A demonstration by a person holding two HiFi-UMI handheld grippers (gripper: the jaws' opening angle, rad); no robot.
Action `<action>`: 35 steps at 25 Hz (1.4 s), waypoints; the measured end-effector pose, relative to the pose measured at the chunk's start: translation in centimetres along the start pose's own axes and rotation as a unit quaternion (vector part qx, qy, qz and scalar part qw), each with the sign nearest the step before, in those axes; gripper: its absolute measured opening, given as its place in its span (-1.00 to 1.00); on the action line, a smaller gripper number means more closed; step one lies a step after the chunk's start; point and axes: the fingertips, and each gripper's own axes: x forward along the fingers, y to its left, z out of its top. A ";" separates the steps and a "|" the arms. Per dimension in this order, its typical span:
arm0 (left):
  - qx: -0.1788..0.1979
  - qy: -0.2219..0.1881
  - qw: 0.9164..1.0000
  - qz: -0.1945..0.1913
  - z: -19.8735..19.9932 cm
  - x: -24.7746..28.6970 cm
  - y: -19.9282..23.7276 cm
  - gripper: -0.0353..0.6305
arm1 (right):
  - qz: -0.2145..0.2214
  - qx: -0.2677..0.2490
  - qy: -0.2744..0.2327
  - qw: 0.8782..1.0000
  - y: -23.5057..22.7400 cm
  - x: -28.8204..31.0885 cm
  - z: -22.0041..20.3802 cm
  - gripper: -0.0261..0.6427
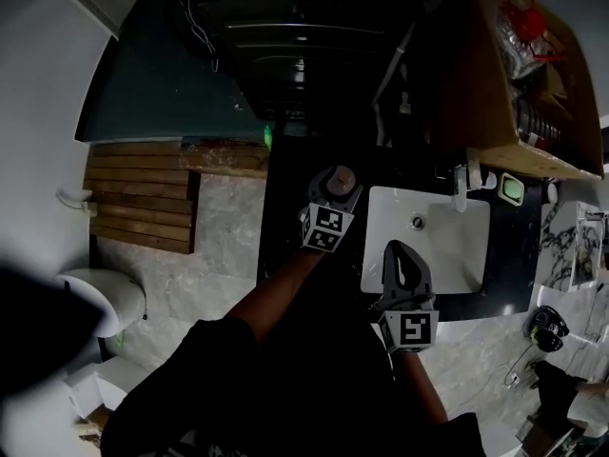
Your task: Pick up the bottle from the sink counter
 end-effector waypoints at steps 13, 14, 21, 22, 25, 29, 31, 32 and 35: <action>0.002 0.056 0.998 0.008 -2.9 2.2 0.7 0.20 | -0.022 -0.005 0.047 0.999 -1.4 -1.9 -2.1 -0.81; 0.014 0.060 0.998 0.004 -3.1 2.3 0.5 0.25 | -0.022 -0.004 0.048 0.999 -1.5 -1.9 -2.1 -0.80; 0.029 0.098 0.995 0.005 -4.9 3.0 0.4 0.26 | -0.015 0.001 0.056 0.998 -1.0 -1.7 -2.2 -0.81; 0.030 0.100 0.994 0.009 -5.0 3.0 0.6 0.26 | -0.014 0.001 0.056 0.998 -0.9 -1.6 -2.4 -0.81; 0.030 0.102 0.994 0.015 -4.9 3.1 0.9 0.26 | -0.015 0.002 0.060 0.998 -0.9 -1.7 -2.8 -0.81; 0.029 0.101 0.994 0.011 -5.0 3.0 0.9 0.26 | -0.025 0.006 0.058 0.998 -1.4 -2.5 -2.6 -0.81; 0.027 0.094 0.995 0.010 -4.9 2.9 0.9 0.26 | -0.029 0.009 0.052 0.998 -1.8 -3.0 -2.7 -0.81; 0.027 0.089 0.996 0.010 -4.8 2.8 1.0 0.26 | -0.029 0.010 0.050 0.998 -2.0 -3.2 -2.9 -0.81; 0.022 0.076 0.997 0.018 -4.5 2.4 1.1 0.26 | -0.019 0.016 0.046 0.999 -2.5 -3.6 -3.3 -0.81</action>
